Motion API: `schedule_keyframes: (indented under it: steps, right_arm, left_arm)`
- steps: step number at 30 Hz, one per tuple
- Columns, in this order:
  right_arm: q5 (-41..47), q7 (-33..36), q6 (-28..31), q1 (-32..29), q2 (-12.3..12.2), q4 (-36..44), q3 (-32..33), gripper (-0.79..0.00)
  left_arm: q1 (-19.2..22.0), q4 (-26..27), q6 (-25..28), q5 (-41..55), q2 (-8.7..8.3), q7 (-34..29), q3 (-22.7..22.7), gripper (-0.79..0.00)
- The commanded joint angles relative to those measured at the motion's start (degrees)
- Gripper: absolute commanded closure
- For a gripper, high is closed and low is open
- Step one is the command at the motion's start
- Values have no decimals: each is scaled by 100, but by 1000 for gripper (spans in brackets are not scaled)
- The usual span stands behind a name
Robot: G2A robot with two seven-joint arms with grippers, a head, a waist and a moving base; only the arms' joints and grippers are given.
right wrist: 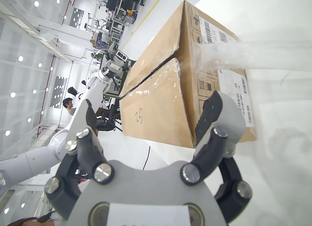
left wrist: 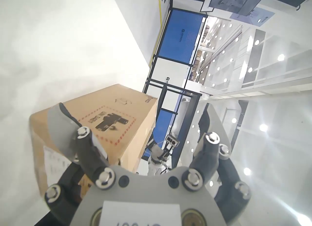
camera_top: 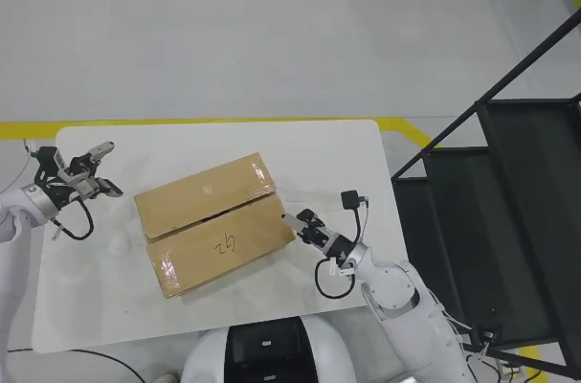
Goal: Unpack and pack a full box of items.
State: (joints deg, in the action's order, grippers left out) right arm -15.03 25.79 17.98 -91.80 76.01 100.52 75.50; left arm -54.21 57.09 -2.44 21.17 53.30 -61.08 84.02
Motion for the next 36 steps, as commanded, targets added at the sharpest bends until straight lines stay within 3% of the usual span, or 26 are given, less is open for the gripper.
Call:
schedule_keyframes:
  steps: [1,8,12,17,23,26,30,36]
  right_arm:
    - [-2,0,-2,1,1,-1,0,-785]
    - [-2,0,-2,1,1,-1,0,-785]
    - [-2,-12,-10,0,1,0,-2,-785]
    - [24,-42,-73,11,-15,-4,-34,-785]
    - [-91,82,-236,89,-41,-98,-105,-785]
    - [-123,23,-276,104,-48,-101,-122,-785]
    - [-55,-187,-216,100,-57,-83,-90,-785]
    - [-31,-211,-219,103,-79,-87,-83,-785]
  left_arm:
    - [-2,-5,2,17,1,-2,3,-785]
    - [-2,-5,2,17,1,-2,3,-785]
    - [-205,457,44,-242,1,41,-143,-785]
    - [-210,637,-54,-162,66,278,-374,-785]
    - [128,479,-205,118,181,327,-697,-785]
    - [280,386,-221,24,190,206,-786,-785]
    - [332,181,-154,-284,156,567,-710,-785]
    - [218,-28,-10,-578,13,-141,-483,-785]
